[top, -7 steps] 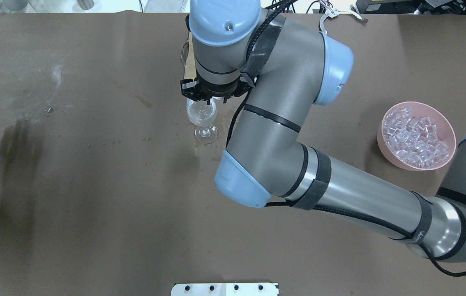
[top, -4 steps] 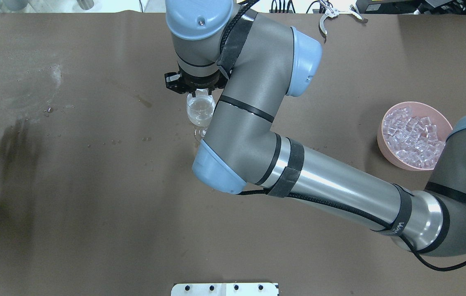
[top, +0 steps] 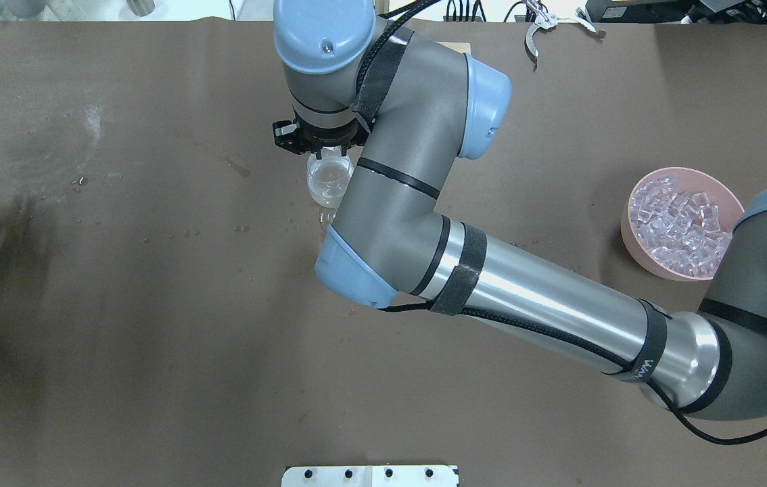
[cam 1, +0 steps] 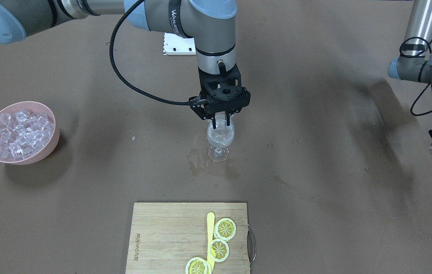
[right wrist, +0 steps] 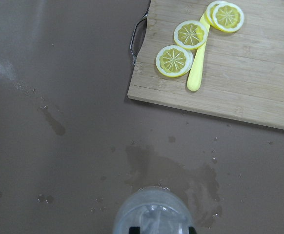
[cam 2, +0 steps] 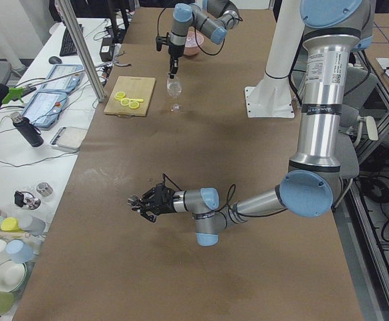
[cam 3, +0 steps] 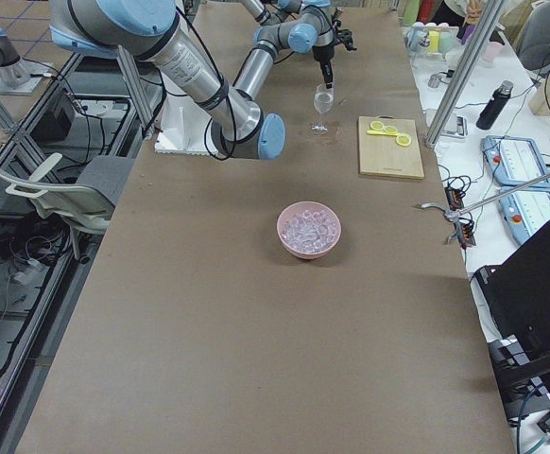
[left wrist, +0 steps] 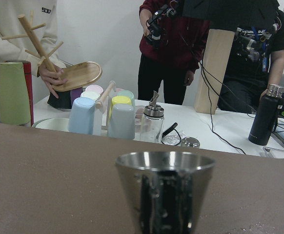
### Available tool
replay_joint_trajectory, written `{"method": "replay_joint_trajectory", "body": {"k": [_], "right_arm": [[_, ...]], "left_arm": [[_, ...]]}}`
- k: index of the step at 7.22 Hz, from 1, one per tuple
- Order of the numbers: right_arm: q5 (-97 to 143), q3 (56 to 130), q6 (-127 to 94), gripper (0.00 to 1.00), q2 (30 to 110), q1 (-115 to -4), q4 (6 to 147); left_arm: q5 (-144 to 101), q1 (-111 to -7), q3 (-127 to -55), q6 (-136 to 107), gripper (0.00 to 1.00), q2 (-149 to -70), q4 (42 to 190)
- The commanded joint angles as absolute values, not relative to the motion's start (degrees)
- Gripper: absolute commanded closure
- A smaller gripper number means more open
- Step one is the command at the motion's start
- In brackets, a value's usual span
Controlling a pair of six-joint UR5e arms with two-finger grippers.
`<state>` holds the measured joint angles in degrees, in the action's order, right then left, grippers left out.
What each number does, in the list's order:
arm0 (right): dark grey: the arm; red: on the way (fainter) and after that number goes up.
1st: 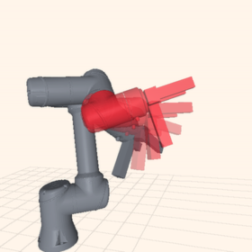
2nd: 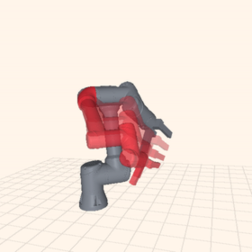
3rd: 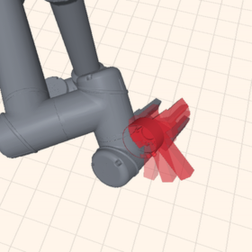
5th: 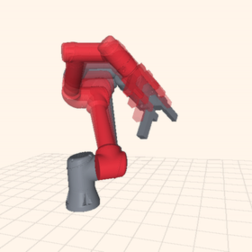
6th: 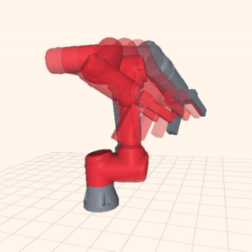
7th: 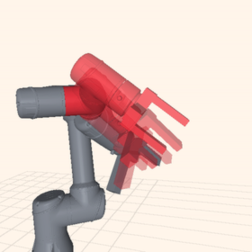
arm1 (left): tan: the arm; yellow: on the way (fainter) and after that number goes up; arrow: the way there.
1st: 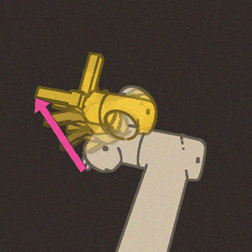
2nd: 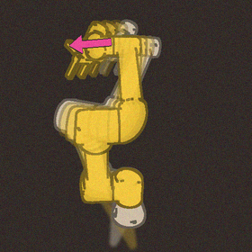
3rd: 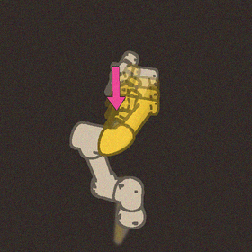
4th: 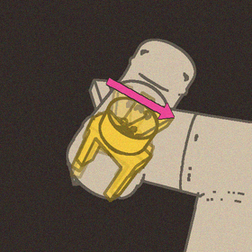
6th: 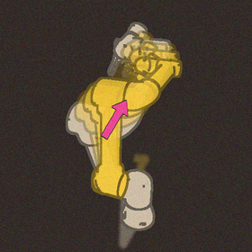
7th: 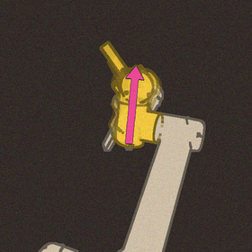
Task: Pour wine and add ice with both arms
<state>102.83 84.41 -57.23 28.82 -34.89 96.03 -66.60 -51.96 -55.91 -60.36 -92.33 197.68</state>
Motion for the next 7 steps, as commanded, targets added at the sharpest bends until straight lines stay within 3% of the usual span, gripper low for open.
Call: {"method": "replay_joint_trajectory", "body": {"k": [1,2,4,5,7], "right_arm": [[102.92,84.29,-57.74,0.49,28.83,-34.89,95.89],[102.83,84.37,-58.09,0.42,28.83,-34.81,95.89],[102.92,85.16,-58.88,0.42,29.00,-34.63,95.80],[102.92,85.95,-58.89,0.34,29.00,-34.63,96.06],[102.92,91.55,-57.67,0.04,34.50,-36.89,96.42]], "left_arm": [[-65.39,-51.77,-55.02,-60.47,1.00,-92.81,197.67],[-65.39,-51.68,-52.93,-60.47,1.00,-94.47,197.67],[-68.18,-51.59,-52.47,-60.47,1.00,-95.27,197.06],[-72.73,-52.03,-52.99,-60.56,1.00,-95.36,194.79],[-78.89,-53.34,-53.35,-60.56,1.00,-97.29,188.99]]}}
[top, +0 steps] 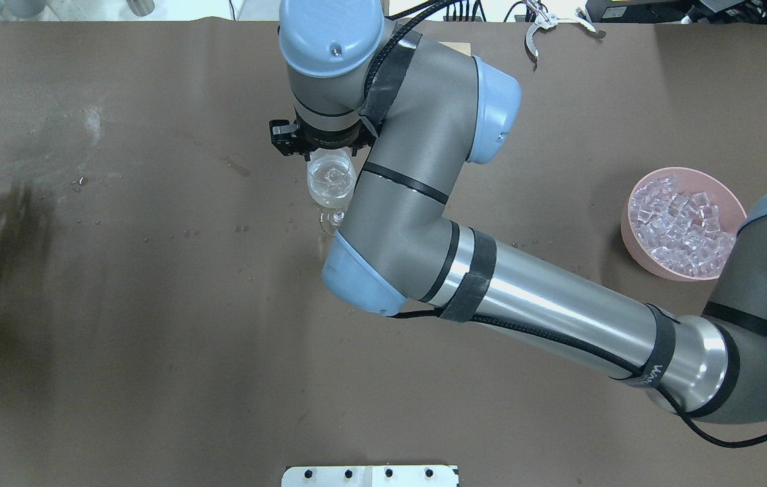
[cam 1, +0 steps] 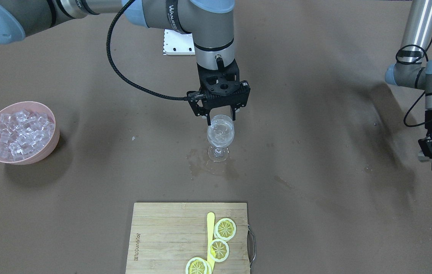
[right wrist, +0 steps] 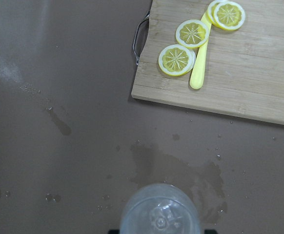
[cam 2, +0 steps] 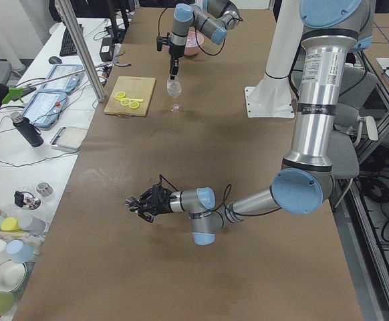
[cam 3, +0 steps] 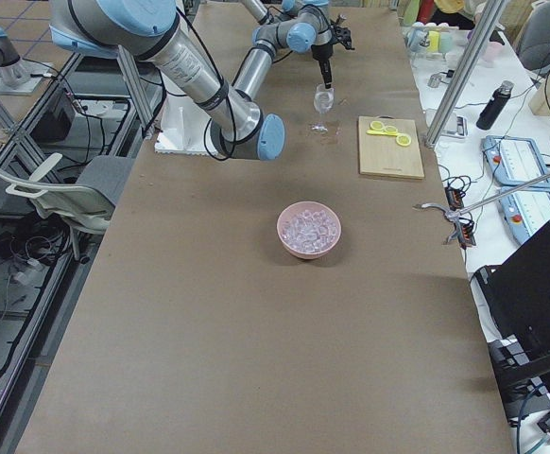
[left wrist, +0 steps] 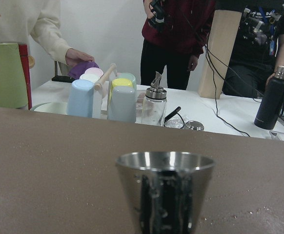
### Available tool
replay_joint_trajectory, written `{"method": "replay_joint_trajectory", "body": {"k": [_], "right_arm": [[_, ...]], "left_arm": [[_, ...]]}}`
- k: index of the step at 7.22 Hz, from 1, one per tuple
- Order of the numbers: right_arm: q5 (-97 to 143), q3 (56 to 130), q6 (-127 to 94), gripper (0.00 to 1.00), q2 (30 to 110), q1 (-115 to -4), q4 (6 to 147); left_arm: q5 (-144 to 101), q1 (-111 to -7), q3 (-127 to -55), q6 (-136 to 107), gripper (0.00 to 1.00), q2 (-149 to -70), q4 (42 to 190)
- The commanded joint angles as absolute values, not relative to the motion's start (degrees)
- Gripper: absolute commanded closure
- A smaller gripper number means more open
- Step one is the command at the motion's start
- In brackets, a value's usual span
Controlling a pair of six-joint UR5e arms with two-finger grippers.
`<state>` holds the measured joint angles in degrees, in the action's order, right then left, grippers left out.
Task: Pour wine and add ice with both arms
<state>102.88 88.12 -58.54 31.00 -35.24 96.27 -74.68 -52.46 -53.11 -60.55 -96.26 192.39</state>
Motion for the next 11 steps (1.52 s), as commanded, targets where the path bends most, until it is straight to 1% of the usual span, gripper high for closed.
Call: {"method": "replay_joint_trajectory", "body": {"k": [1,2,3,5,6,7,9,11], "right_arm": [[103.62,96.80,-55.13,0.00,39.67,-40.31,97.11],[103.71,102.51,-51.28,0.00,44.34,-43.30,100.86],[105.89,105.79,-48.72,0.00,47.86,-47.25,102.90],[116.15,107.13,-44.68,0.00,54.90,-58.48,102.30],[118.71,108.18,-40.56,0.00,59.11,-62.36,102.13],[121.26,108.11,-39.73,0.00,61.50,-66.14,102.13],[122.26,107.84,-35.09,0.00,65.46,-70.39,102.39],[122.26,107.67,-34.72,0.00,70.20,-71.71,102.04]], "left_arm": [[-84.41,-55.87,-53.44,-60.47,1.00,-97.82,186.96],[-87.51,-57.38,-53.52,-60.38,1.00,-98.00,185.73],[-87.80,-57.48,-53.70,-60.38,1.00,-98.43,184.41],[-87.89,-57.57,-54.57,-60.21,1.00,-99.32,183.43],[-87.89,-57.74,-54.75,-59.77,1.00,-99.23,183.34],[-88.33,-57.92,-54.84,-59.50,1.00,-99.14,182.47],[-88.51,-57.92,-57.03,-57.40,1.00,-99.23,178.36],[-88.77,-57.83,-56.87,-55.82,1.00,-98.79,176.49]]}}
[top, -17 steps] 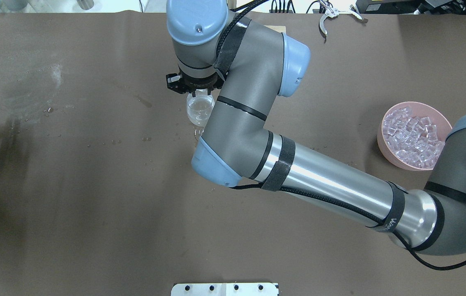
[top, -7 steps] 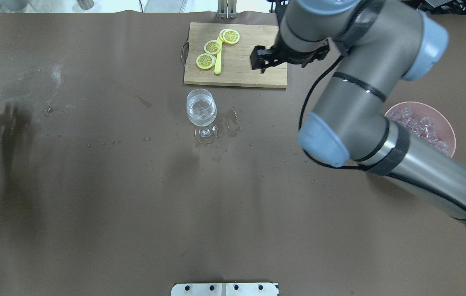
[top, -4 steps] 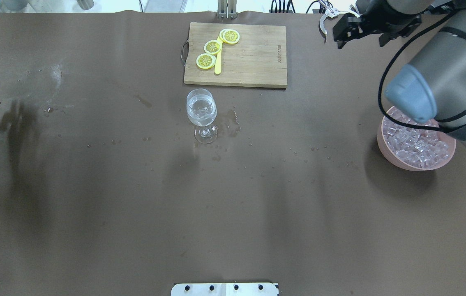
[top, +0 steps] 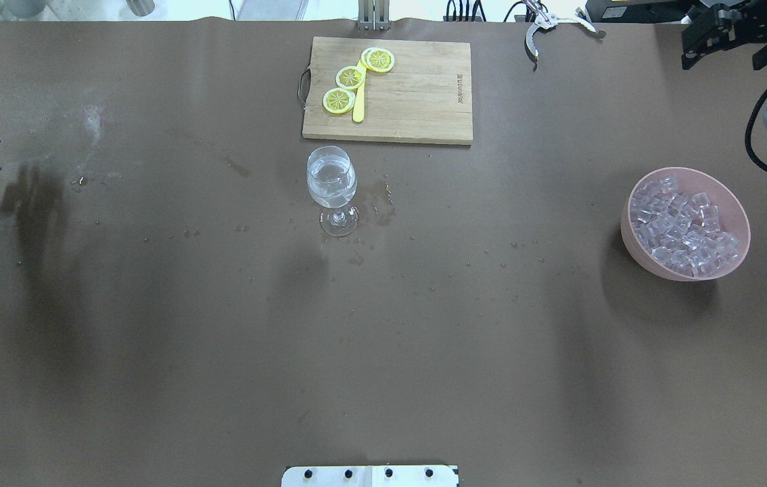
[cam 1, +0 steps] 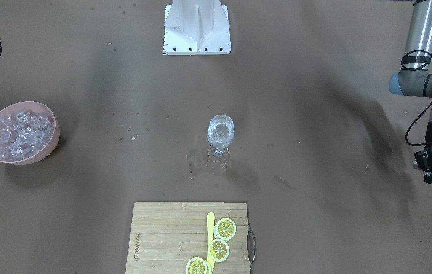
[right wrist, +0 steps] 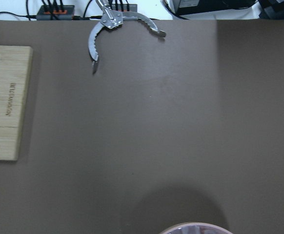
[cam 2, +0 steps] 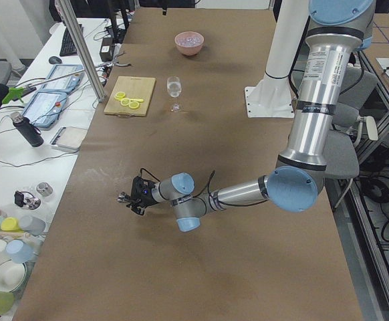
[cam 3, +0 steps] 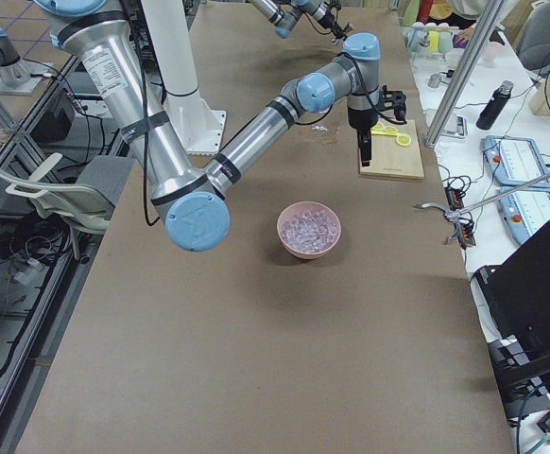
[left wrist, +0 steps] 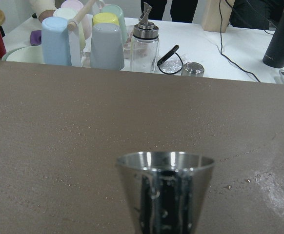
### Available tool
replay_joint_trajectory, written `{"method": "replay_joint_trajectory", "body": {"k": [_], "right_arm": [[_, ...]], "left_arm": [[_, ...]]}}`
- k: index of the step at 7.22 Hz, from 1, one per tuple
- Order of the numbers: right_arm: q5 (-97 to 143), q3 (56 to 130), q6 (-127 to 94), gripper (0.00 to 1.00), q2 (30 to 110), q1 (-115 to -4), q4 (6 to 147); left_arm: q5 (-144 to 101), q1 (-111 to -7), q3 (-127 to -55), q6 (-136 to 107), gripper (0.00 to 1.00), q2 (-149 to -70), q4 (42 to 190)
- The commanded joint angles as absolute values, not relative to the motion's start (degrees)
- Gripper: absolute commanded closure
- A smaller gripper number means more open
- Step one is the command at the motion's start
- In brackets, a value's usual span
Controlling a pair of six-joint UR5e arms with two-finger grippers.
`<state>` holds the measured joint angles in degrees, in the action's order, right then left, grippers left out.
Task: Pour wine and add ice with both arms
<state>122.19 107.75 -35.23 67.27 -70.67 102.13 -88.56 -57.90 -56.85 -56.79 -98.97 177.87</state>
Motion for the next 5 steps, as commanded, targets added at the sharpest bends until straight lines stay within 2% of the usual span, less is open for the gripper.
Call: {"method": "replay_joint_trajectory", "body": {"k": [1,5], "right_arm": [[122.26,107.75,-33.85,0.00,71.88,-72.15,101.95],[122.34,107.75,-33.93,0.00,83.03,-72.42,89.60]], "left_arm": [[-88.77,-57.75,-56.60,-55.38,1.00,-99.05,176.48],[-88.25,-57.39,-56.52,-55.02,1.00,-99.14,176.92]]}}
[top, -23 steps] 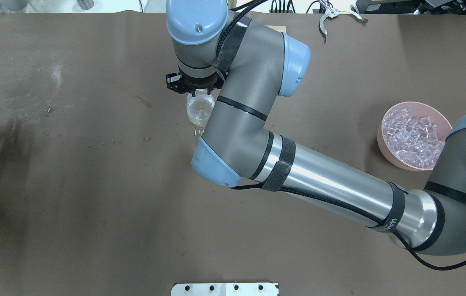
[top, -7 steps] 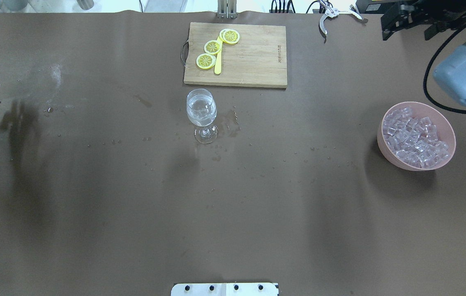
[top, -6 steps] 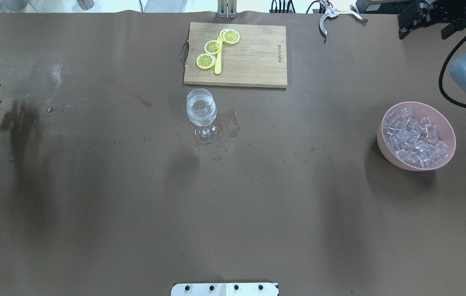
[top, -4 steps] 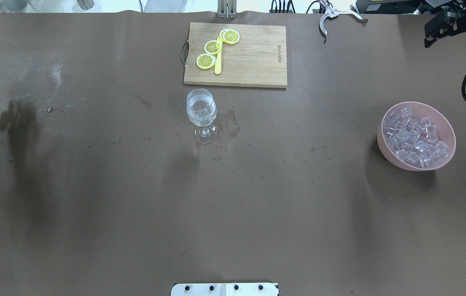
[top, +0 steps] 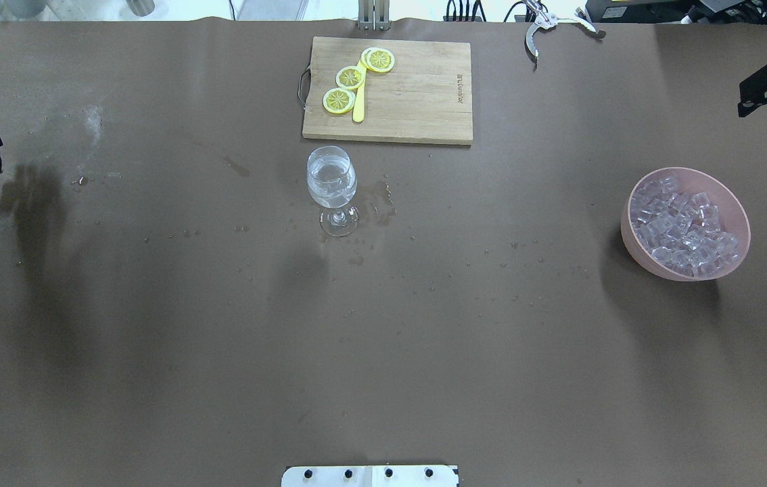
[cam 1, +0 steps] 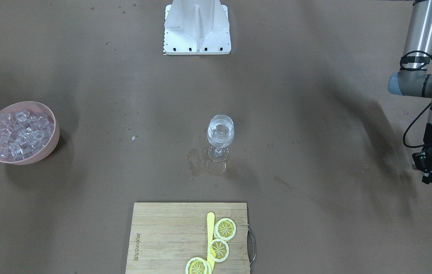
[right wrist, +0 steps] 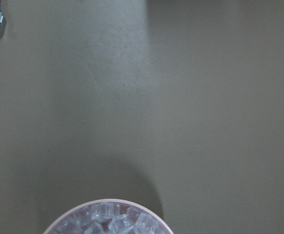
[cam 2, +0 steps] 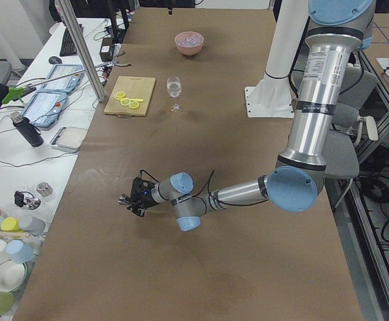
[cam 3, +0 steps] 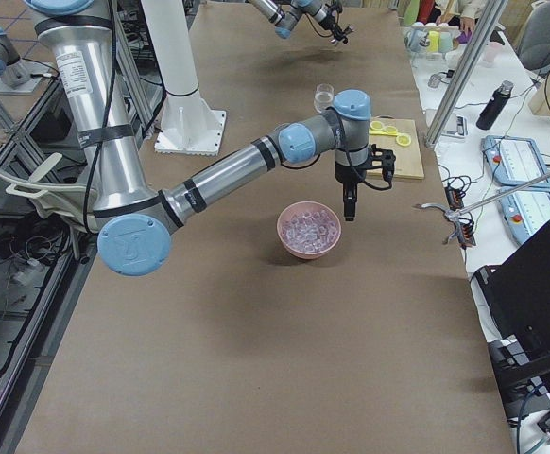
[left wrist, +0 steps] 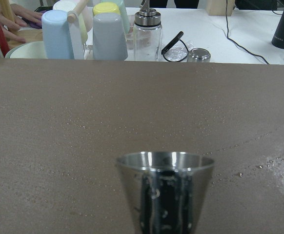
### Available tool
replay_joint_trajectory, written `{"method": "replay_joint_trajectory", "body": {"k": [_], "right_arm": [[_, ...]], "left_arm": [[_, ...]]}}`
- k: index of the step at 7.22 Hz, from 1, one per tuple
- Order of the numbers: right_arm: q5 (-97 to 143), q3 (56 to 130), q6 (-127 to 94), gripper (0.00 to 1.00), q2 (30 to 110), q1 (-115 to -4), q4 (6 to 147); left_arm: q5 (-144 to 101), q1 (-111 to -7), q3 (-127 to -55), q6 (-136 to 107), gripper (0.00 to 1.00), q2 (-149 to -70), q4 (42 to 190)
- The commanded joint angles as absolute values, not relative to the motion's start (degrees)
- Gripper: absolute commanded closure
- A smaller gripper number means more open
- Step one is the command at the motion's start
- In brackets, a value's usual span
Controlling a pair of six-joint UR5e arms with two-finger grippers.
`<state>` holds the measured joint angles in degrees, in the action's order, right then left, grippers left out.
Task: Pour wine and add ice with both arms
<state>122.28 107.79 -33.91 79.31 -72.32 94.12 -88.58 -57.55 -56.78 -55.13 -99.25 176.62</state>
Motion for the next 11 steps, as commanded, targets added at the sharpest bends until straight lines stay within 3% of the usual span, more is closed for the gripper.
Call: {"method": "replay_joint_trajectory", "body": {"k": [1,5,9,11], "right_arm": [[122.52,107.84,-34.10,0.00,84.27,-72.42,88.86],[122.70,111.17,-35.59,0.00,87.53,-72.42,88.77],[122.70,111.18,-35.68,0.00,87.19,-72.42,88.86],[122.70,111.18,-35.68,0.00,87.01,-72.42,88.86]], "left_arm": [[-86.41,-57.22,-56.43,-54.93,1.00,-98.53,177.88],[-71.57,-49.25,-54.15,-55.28,1.00,-98.44,184.82],[-71.54,-48.43,-54.05,-55.20,1.00,-97.47,185.62],[-72.07,-48.43,-54.40,-55.20,0.87,-97.38,185.71]]}}
